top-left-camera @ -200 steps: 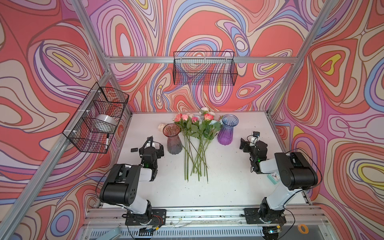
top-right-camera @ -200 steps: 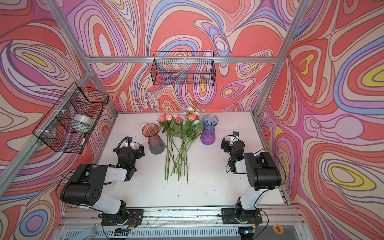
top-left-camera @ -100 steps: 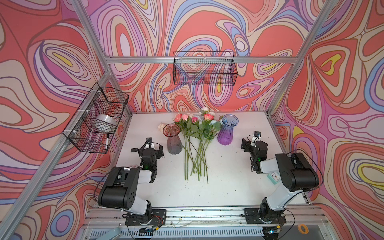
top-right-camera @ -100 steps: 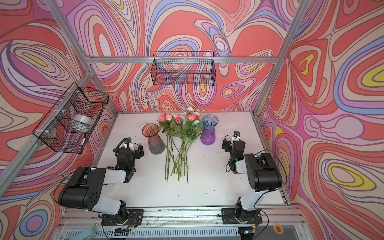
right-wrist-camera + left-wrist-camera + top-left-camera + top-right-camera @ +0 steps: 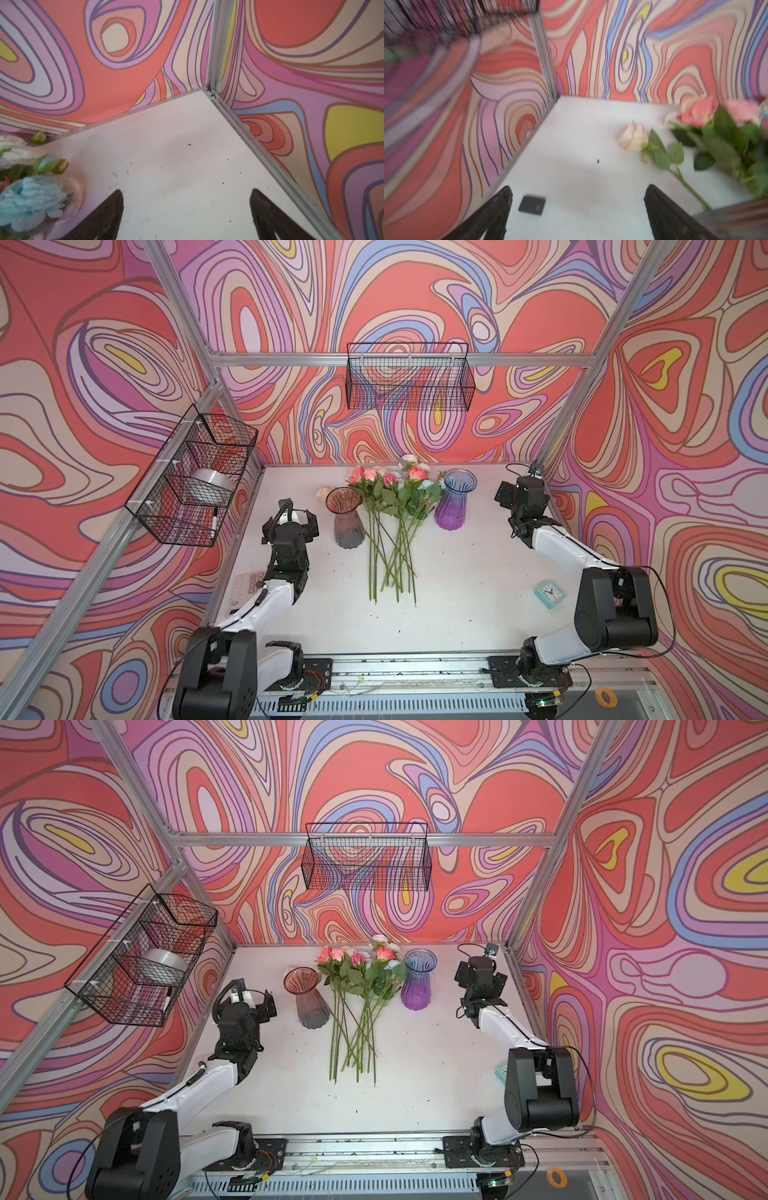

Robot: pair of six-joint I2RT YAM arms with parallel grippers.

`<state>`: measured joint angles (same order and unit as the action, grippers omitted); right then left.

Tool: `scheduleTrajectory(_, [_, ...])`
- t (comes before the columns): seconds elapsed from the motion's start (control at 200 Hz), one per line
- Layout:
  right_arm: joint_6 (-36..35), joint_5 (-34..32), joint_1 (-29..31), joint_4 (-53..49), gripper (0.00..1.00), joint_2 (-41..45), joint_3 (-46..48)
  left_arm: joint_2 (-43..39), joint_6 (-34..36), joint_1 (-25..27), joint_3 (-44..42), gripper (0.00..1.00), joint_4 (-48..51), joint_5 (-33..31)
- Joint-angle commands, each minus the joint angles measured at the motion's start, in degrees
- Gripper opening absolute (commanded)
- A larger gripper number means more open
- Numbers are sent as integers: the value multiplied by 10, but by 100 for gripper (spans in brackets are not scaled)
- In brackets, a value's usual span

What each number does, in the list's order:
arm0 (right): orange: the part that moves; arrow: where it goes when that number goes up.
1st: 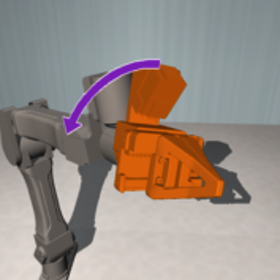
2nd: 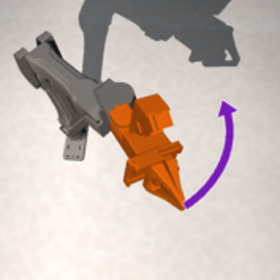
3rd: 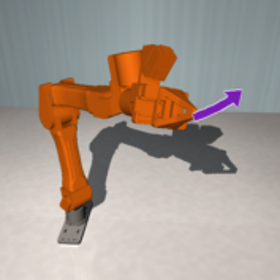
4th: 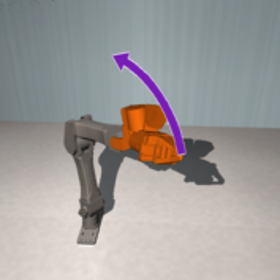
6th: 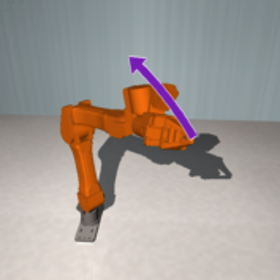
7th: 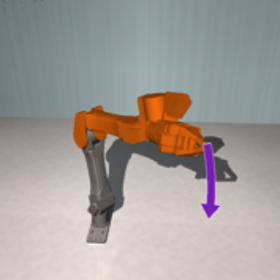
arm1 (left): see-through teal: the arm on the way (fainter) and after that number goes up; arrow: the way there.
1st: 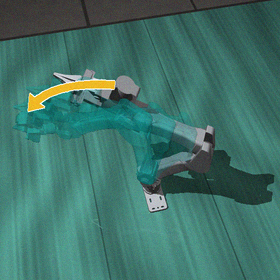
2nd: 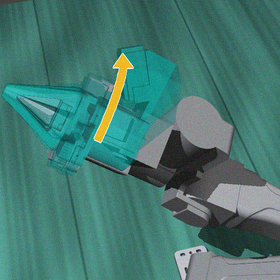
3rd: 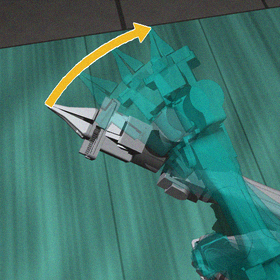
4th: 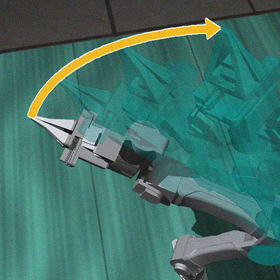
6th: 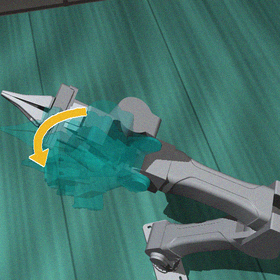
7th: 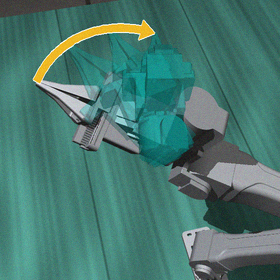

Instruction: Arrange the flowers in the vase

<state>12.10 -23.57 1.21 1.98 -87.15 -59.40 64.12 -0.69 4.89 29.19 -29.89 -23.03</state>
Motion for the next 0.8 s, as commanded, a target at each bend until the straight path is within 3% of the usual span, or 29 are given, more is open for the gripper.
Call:
scheduleTrajectory(0.0, [66,-29,2,-253,98,-7,-110,-89,0,1,79,100,200,9])
scheduleTrajectory(0.05, [89,2,2,-277,98,-2,-130,-114,-16,1,134,100,280,23])
scheduleTrajectory(0.14, [104,101,2,-270,98,32,-131,-125,-100,1,256,100,419,-14])
scheduleTrajectory(0.19, [116,126,1,-261,98,51,-132,-114,-114,1,330,100,496,7])
scheduleTrajectory(0.32, [125,134,1,-272,68,71,-169,-79,-95,1,492,100,611,65])
scheduleTrajectory(0.386, [125,139,1,-311,53,59,-213,-82,-134,1,509,100,584,49])
scheduleTrajectory(0.491, [127,200,1,-359,45,34,-264,-88,-195,0,526,100,562,65])
scheduleTrajectory(0.651, [124,218,15,-453,45,-9,-320,-69,-254,0,504,100,509,196])
scheduleTrajectory(0.796, [117,238,20,-479,45,-30,-353,-12,-306,0,508,99,506,290])
